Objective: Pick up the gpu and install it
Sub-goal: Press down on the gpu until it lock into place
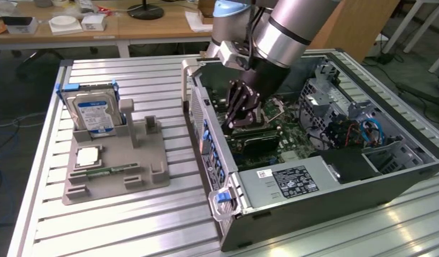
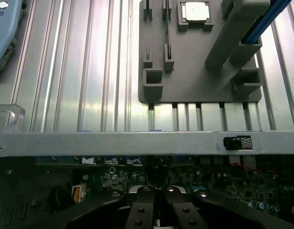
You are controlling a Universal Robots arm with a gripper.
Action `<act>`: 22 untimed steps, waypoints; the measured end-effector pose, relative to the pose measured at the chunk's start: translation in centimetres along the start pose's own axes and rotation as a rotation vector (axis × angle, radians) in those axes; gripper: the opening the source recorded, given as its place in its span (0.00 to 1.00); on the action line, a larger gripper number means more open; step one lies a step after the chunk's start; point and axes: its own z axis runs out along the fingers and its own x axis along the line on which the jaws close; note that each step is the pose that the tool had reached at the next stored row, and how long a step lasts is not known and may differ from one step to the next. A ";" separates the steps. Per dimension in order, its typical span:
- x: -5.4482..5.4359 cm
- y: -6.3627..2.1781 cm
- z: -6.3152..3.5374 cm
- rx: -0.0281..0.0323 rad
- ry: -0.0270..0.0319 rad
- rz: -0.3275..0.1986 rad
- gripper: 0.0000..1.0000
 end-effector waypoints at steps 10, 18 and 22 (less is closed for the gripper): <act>0.0 -0.27 0.28 -0.0508 0.0014 0.001 0.10; -0.2 -0.84 0.37 -0.0511 0.0012 0.001 0.10; -0.4 -0.93 0.62 -0.0536 0.0013 0.002 0.10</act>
